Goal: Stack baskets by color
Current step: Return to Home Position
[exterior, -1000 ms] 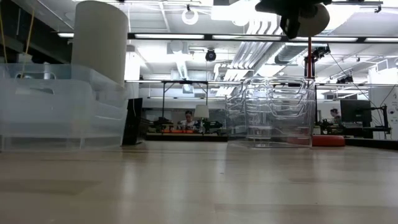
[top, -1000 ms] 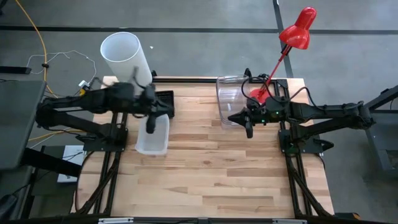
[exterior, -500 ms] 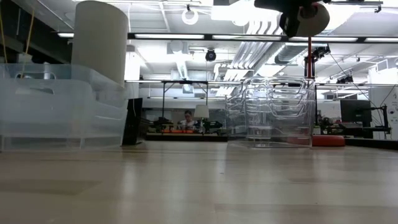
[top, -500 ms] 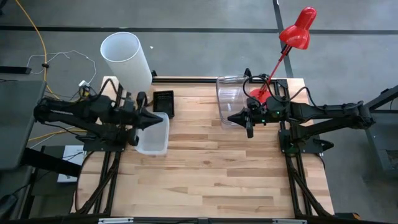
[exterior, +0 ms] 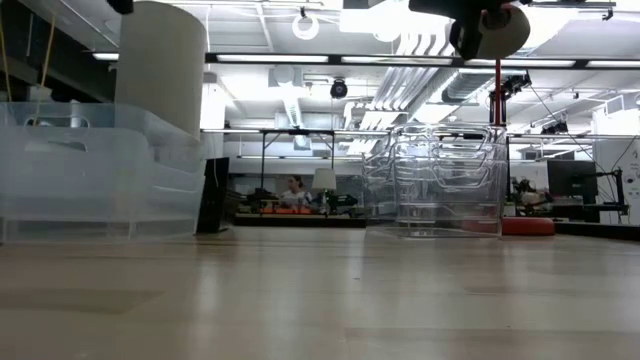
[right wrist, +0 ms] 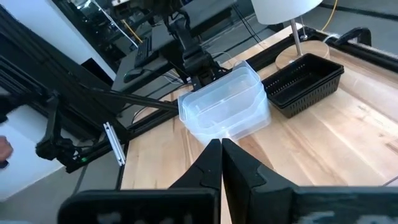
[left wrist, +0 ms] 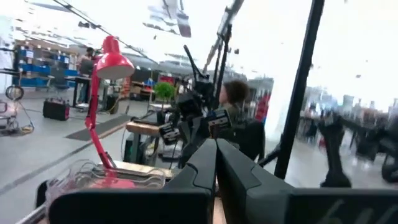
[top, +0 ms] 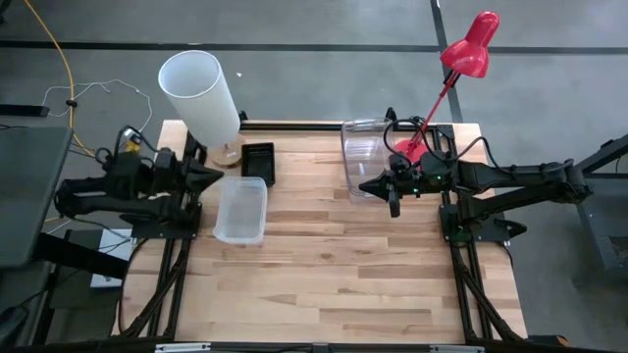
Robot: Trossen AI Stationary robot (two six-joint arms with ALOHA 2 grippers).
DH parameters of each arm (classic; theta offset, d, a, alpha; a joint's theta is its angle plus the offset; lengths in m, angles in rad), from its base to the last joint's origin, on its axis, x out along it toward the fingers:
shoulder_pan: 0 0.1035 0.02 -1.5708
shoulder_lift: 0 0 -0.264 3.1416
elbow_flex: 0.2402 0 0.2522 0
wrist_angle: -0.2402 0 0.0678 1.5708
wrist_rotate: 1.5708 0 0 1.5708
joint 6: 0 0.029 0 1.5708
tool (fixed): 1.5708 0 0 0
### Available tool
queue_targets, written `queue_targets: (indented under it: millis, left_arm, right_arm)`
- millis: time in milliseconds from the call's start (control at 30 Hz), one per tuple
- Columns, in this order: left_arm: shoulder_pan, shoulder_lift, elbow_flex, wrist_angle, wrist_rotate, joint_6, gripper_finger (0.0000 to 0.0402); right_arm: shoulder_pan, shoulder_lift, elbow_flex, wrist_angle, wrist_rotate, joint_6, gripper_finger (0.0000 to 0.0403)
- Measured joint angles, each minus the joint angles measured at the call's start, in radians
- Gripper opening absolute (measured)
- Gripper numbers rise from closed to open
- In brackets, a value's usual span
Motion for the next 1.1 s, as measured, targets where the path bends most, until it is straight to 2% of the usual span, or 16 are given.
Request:
queue_targets:
  millis: [267, 467, 567, 633, 800, 967, 1100]
  left_arm:
    - [0.003, -0.039, -0.229, 0.294, -0.002, -0.166, 0.0]
    - [-0.012, -0.035, -0.413, 0.511, -0.05, -0.245, 0.0]
    - [-0.011, -0.04, -0.493, 0.569, -0.076, -0.28, 0.0]
    - [-0.011, -0.053, -0.529, 0.57, -0.1, -0.287, 0.0]
    - [0.002, -0.107, -0.528, 0.403, -0.132, -0.278, 0.0]
    - [0.056, -0.206, -0.527, 0.244, -0.01, -0.329, 0.0]
    - [0.096, -0.276, -0.526, 0.146, 0.044, -0.338, 0.0]
  right_arm:
    - [0.0, 0.0, 0.0, -0.001, 0.0, 0.012, 0.0]
    - [0.0, 0.0, 0.0, -0.004, 0.0, 0.012, 0.0]
    - [0.0, 0.0, 0.0, -0.006, 0.0, 0.012, 0.0]
    - [0.0, 0.0, 0.0, -0.006, 0.0, 0.012, 0.0]
    - [0.0, 0.0, 0.0, -0.006, 0.0, 0.012, 0.0]
    - [0.0, 0.0, 0.0, -0.015, 0.0, 0.012, 0.0]
    - [0.0, 0.0, 0.0, -0.022, -0.015, 0.011, 0.0]
